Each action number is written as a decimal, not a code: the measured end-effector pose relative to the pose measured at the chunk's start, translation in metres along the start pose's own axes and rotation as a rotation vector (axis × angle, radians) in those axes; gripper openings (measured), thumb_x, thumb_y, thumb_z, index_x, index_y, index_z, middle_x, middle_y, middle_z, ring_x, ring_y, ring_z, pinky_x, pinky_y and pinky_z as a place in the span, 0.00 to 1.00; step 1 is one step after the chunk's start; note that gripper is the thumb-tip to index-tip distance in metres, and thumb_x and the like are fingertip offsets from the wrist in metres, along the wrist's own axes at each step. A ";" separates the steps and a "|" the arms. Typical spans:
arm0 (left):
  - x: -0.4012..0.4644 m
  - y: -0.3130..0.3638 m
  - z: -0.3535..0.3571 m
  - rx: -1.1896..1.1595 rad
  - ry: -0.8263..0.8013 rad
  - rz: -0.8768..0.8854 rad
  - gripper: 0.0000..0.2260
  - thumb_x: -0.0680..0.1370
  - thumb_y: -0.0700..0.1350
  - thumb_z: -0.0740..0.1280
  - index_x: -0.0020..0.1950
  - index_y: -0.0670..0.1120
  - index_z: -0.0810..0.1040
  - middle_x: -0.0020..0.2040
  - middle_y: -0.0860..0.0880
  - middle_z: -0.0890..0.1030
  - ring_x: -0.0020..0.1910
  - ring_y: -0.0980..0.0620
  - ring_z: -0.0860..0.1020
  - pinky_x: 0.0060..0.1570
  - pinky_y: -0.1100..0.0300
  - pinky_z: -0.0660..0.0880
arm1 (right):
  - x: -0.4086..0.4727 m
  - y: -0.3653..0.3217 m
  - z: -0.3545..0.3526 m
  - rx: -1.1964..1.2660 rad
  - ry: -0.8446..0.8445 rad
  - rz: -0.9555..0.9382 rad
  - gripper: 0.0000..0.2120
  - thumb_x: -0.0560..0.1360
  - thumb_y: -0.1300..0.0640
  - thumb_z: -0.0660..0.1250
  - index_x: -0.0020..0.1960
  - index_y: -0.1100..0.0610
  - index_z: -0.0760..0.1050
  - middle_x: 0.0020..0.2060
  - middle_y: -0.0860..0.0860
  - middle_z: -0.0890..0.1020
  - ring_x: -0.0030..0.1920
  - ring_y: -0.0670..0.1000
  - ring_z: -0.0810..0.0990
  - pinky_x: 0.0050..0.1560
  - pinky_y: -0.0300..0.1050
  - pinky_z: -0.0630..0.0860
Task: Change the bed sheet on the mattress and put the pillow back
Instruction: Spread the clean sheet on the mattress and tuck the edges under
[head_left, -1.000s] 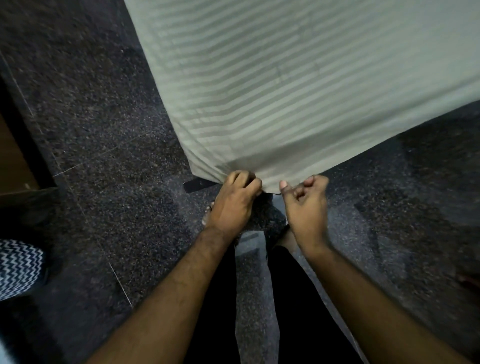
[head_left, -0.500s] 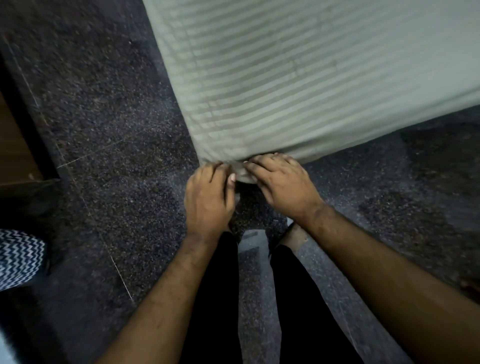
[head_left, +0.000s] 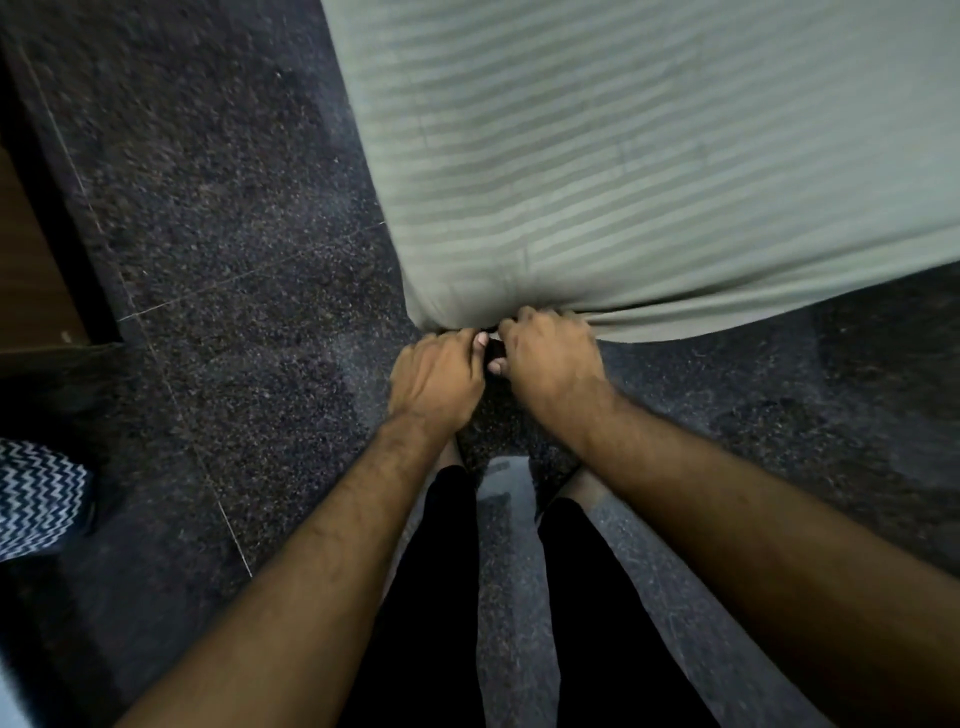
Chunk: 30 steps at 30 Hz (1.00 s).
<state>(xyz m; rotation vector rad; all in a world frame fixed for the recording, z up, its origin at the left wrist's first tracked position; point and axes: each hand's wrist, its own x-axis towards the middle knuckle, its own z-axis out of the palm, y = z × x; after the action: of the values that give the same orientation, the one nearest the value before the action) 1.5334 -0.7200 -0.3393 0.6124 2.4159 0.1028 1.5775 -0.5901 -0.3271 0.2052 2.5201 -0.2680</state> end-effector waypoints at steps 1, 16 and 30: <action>0.004 0.001 0.000 -0.003 -0.010 -0.024 0.18 0.86 0.52 0.53 0.56 0.47 0.80 0.55 0.40 0.84 0.57 0.38 0.79 0.52 0.48 0.71 | 0.008 0.001 -0.005 0.034 -0.074 0.000 0.19 0.79 0.43 0.67 0.63 0.54 0.77 0.60 0.53 0.80 0.62 0.55 0.79 0.60 0.50 0.73; 0.015 -0.014 0.006 -0.288 -0.228 -0.017 0.17 0.86 0.54 0.53 0.63 0.53 0.79 0.67 0.53 0.79 0.68 0.45 0.67 0.70 0.49 0.56 | -0.044 0.028 0.038 0.268 0.370 -0.103 0.25 0.80 0.43 0.60 0.70 0.58 0.74 0.66 0.55 0.77 0.67 0.57 0.74 0.70 0.53 0.69; -0.034 0.001 0.025 -0.446 0.300 0.209 0.19 0.84 0.46 0.58 0.70 0.39 0.77 0.64 0.40 0.78 0.64 0.41 0.75 0.66 0.46 0.72 | 0.030 0.022 -0.015 0.088 -0.376 -0.035 0.30 0.76 0.33 0.61 0.69 0.53 0.74 0.67 0.55 0.78 0.68 0.57 0.76 0.67 0.53 0.72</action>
<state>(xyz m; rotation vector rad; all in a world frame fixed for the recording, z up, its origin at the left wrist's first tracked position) 1.5725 -0.7365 -0.3397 0.6713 2.4797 0.8496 1.5497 -0.5629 -0.3351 0.1316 2.1428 -0.3931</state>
